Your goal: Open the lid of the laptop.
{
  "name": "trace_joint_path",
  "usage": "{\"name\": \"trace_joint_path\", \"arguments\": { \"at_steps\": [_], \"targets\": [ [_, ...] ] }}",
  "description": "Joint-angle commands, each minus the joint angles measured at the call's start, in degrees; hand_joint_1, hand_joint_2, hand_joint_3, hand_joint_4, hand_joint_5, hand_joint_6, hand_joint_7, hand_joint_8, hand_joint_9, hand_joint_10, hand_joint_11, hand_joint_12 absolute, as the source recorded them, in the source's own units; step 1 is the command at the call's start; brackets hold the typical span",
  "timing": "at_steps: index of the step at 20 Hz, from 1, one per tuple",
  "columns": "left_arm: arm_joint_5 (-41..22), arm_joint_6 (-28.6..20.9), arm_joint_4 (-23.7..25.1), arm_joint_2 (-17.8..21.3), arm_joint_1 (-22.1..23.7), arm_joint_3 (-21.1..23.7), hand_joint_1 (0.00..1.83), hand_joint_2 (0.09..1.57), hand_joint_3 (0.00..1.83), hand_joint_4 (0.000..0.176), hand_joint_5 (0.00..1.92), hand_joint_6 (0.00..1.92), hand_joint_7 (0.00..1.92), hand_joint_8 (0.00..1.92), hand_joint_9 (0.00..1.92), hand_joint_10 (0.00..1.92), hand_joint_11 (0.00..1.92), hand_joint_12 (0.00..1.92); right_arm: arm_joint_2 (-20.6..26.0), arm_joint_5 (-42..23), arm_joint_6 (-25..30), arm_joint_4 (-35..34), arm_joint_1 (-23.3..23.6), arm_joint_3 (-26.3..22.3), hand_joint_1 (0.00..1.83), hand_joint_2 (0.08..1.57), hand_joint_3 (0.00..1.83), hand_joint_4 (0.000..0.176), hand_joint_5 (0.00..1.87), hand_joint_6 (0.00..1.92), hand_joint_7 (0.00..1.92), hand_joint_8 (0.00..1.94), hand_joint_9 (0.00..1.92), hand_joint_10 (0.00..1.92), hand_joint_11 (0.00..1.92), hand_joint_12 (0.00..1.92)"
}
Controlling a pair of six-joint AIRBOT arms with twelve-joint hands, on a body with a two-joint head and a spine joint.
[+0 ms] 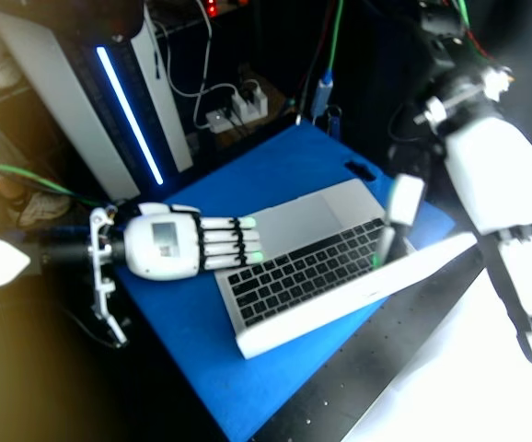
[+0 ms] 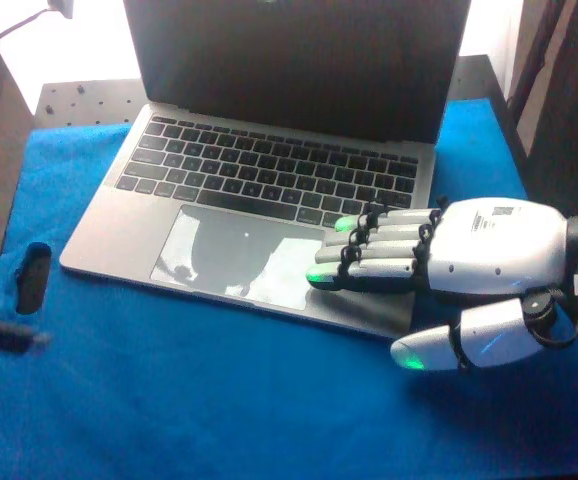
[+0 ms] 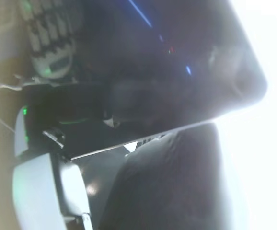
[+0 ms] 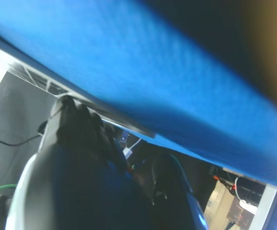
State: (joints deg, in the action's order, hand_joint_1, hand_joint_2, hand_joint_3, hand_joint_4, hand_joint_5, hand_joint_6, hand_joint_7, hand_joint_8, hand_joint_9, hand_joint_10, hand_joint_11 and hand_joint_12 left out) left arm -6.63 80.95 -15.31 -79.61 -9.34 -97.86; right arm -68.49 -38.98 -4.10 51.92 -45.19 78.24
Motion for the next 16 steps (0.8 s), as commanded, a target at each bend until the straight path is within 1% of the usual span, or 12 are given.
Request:
{"name": "trace_joint_path", "arguments": {
  "at_steps": [1, 5, 7, 8, 9, 10, 11, 12, 13, 14, 15, 16],
  "targets": [
    [-12.2, -0.2, 1.5, 1.0, 0.8, 1.5, 0.64, 1.01, 0.0, 0.0, 0.0, 0.0, 0.0, 0.0, 0.0, 0.0, 0.0, 0.0, -0.6, -2.5, 0.6, -3.2, 0.2, 0.2, 0.0, 1.41, 0.0, 0.0, 0.0, 0.0, 0.0, 0.0, 0.0, 0.0, 0.0, 0.0],
    [-22.5, -0.2, 5.3, 8.2, -1.1, 12.1, 0.59, 1.04, 0.0, 0.0, 0.05, 0.02, 0.0, 0.0, 0.0, 0.0, 0.07, 0.03, 0.9, -7.7, 0.6, -9.6, 0.2, -1.5, 0.0, 1.43, 0.01, 0.0, 0.0, 0.0, 0.0, 0.0, 0.0, 0.0, 0.0, 0.0],
    [-30.4, -1.3, 5.5, 13.0, -4.7, 18.0, 0.58, 1.02, 0.0, 0.0, 0.15, 0.01, 0.17, 0.01, 0.16, 0.01, 0.01, 0.6, 2.8, -11.0, 0.6, -15.0, -0.6, -2.3, 0.0, 1.43, 0.0, 0.0, 0.0, 0.0, 0.0, 0.0, 0.0, 0.0, 0.0, 0.0],
    [-34.9, -4.3, 6.4, 15.6, -7.3, 20.6, 0.59, 1.01, 0.0, 0.0, 0.21, 0.01, 0.3, 0.02, 0.31, 0.03, 0.03, 0.95, 3.5, -13.5, 0.6, -18.1, -1.8, -2.4, 0.0, 1.42, 0.0, 0.0, 0.0, 0.0, 0.0, 0.0, 0.0, 0.0, 0.0, 0.0],
    [-39.6, -9.5, 8.1, 18.2, -10.7, 22.8, 0.61, 1.0, 0.0, 0.0, 0.19, 0.01, 0.33, 0.01, 0.37, 0.03, 0.0, 1.14, 4.2, -16.4, 0.6, -22.1, -3.4, -2.5, 0.0, 1.42, 0.0, 0.0, 0.0, 0.0, 0.0, 0.0, 0.0, 0.0, 0.0, 0.0],
    [-44.3, -14.2, 8.6, 20.5, -14.7, 24.7, 0.6, 1.01, 0.0, 0.0, 0.15, 0.0, 0.19, 0.0, 0.22, 0.01, 0.0, 0.96, 5.2, -19.9, 0.6, -26.6, -5.3, -2.8, 0.0, 1.41, 0.0, 0.0, 0.0, 0.0, 0.0, 0.0, 0.0, 0.0, 0.0, 0.0],
    [-49.0, -17.5, 9.0, 22.2, -18.2, 26.4, 0.62, 1.02, 0.0, 0.0, 0.03, 0.0, 0.04, 0.01, 0.04, 0.0, 0.0, 0.37, 5.9, -22.5, 0.6, -29.9, -6.6, -3.2, 0.0, 1.38, 0.0, 0.0, 0.0, 0.0, 0.0, 0.0, 0.0, 0.0, 0.0, 0.0],
    [-53.7, -19.7, 8.9, 24.1, -22.3, 28.6, 0.64, 0.96, 0.0, 0.0, 0.01, 0.0, 0.01, 0.0, 0.01, 0.0, 0.0, 0.07, 6.5, -25.1, 0.5, -33.0, -7.6, -3.7, 0.0, 1.36, 0.0, 0.0, 0.0, 0.0, 0.0, 0.0, 0.0, 0.0, 0.0, 0.0],
    [-57.8, -20.5, 8.5, 26.0, -26.1, 31.1, 0.61, 0.95, 0.0, 0.0, 0.0, 0.0, 0.0, 0.0, 0.0, 0.0, 0.0, 0.02, 7.2, -27.6, 0.1, -35.7, -8.5, -4.2, 0.0, 1.37, 0.0, 0.0, 0.0, 0.0, 0.0, 0.0, 0.0, 0.0, 0.0, 0.0],
    [-62.5, -20.5, 7.4, 27.8, -30.3, 34.0, 0.63, 0.96, 0.0, 0.0, 0.0, 0.0, 0.02, 0.02, 0.11, 0.0, 0.0, 0.67, 8.2, -30.3, -0.7, -38.7, -9.5, -5.1, 0.0, 1.38, 0.0, 0.0, 0.0, 0.0, 0.0, 0.0, 0.0, 0.0, 0.0, 0.0],
    [-66.2, -20.5, 6.6, 29.0, -33.7, 36.0, 0.66, 0.99, 0.0, 0.0, 0.0, 0.0, 0.0, 0.0, 0.02, 0.0, 0.0, 0.13, 9.0, -32.9, -1.8, -41.7, -10.5, -5.9, 0.0, 1.37, 0.0, 0.0, 0.0, 0.0, 0.0, 0.0, 0.0, 0.0, 0.0, 0.0],
    [-69.5, -20.7, 5.9, 30.1, -37.4, 38.0, 0.71, 1.02, 0.01, 0.0, 0.0, 0.0, 0.0, 0.0, 0.0, 0.0, 0.0, 0.03, 9.9, -35.5, -2.8, -45.0, -12.2, -6.8, 0.0, 1.37, 0.0, 0.0, 0.0, 0.0, 0.0, 0.0, 0.0, 0.0, 0.0, 0.0]
  ]
}}
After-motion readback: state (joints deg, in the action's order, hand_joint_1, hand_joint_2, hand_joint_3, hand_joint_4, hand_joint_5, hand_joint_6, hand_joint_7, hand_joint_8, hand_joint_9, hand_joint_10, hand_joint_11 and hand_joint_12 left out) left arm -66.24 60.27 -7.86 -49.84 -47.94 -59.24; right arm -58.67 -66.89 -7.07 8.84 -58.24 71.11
